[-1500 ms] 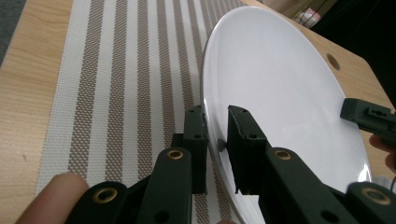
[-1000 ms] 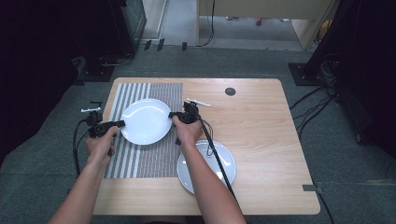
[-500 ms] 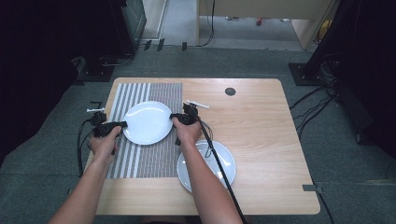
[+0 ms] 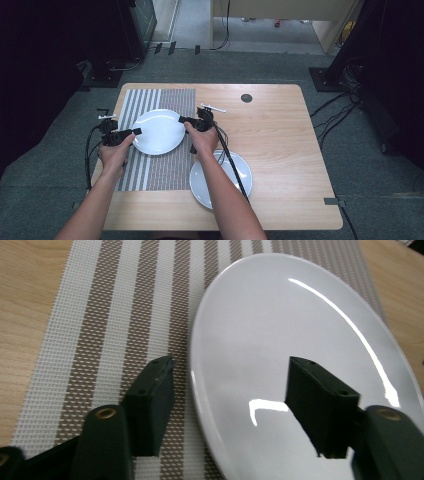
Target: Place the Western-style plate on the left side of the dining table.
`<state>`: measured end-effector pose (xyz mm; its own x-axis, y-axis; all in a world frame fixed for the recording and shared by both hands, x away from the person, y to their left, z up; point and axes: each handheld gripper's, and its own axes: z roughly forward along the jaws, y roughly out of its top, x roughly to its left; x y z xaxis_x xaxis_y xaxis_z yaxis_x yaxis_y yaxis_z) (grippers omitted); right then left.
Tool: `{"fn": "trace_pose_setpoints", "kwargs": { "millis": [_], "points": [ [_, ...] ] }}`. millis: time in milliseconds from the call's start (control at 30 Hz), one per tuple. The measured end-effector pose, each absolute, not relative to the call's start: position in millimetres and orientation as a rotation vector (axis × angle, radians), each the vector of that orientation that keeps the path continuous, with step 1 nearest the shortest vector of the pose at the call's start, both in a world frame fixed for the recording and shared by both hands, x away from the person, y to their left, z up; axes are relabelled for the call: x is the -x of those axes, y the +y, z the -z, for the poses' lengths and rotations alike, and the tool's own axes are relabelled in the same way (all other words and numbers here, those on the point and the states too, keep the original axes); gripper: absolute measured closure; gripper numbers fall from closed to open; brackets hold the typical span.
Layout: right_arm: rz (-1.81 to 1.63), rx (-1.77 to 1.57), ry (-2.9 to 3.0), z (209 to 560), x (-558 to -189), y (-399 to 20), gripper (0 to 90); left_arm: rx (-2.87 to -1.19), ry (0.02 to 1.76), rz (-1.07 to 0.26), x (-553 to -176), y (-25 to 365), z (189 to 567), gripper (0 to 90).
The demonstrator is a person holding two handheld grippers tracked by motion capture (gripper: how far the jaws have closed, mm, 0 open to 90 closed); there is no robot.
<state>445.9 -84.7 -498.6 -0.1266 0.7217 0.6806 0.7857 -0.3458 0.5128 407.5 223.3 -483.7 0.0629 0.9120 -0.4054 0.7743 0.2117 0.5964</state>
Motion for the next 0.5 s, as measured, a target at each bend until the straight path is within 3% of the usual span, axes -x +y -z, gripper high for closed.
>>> {"fn": "trace_pose_setpoints", "kwargs": {
  "millis": [33, 67, 100, 133, 333, 500],
  "points": [
    [1.472, 2.017, -1.884, 491, -444, -88, 46.6, -1.587, 1.72, -0.229, -405, 222, 480, 23.9],
    [1.472, 2.017, -1.884, 491, -444, -88, 46.6, -1.587, 1.708, -0.235, -404, 221, 478, 23.9],
    [1.455, 1.991, -1.979, 486, -441, -92, 41.1, -1.6, 1.678, -0.261, -399, 218, 471, 17.3],
    [1.455, 1.991, -1.979, 486, -441, -92, 41.1, -1.6, 1.678, -0.261, -399, 218, 471, 15.1],
    [1.48, 1.955, -2.094, 472, -430, -109, 36.4, -1.616, 1.628, -0.328, -386, 213, 460, 10.4],
    [1.483, 1.872, -2.229, 461, -411, -126, 30.4, -1.626, 1.606, -0.292, -375, 208, 462, 10.4]
  ]
}}
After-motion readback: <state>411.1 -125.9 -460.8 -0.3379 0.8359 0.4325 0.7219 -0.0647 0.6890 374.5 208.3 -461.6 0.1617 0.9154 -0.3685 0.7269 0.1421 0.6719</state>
